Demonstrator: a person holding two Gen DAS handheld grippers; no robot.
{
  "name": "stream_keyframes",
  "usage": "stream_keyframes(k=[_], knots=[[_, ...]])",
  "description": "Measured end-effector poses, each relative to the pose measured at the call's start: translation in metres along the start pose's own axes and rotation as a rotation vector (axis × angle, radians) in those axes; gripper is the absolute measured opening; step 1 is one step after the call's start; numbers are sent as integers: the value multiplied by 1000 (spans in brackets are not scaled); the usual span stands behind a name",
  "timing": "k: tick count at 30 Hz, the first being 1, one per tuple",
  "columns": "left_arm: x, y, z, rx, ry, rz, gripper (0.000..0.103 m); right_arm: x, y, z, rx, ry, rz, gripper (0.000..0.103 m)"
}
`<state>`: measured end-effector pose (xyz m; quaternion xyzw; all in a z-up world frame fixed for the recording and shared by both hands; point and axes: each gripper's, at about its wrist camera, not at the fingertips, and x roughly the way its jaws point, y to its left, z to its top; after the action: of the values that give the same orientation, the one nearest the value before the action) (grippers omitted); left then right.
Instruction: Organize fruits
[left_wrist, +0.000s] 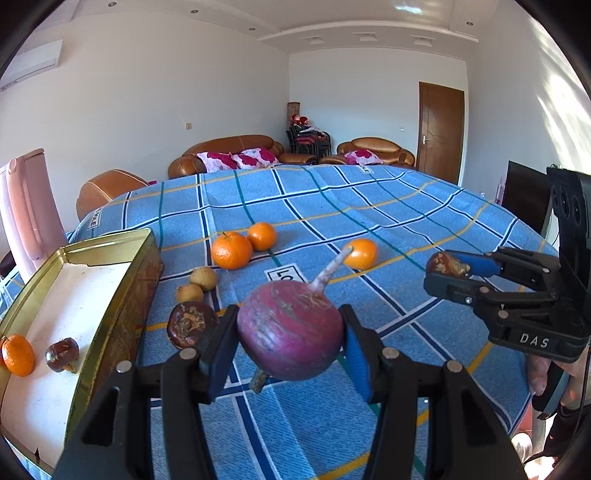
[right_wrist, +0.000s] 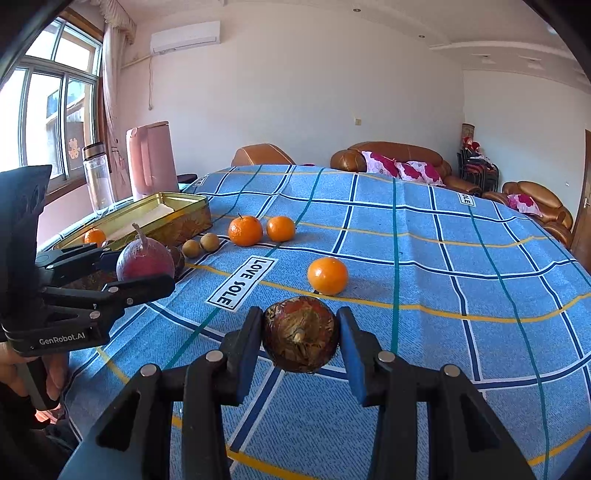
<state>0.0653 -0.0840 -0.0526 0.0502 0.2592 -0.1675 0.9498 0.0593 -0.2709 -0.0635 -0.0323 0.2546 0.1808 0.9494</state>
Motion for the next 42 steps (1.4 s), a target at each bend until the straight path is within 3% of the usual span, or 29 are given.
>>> stream_keyframes(k=[42], knots=[[-35, 1, -4, -4, -197, 33, 55, -25, 8, -8, -59, -148, 15, 43]])
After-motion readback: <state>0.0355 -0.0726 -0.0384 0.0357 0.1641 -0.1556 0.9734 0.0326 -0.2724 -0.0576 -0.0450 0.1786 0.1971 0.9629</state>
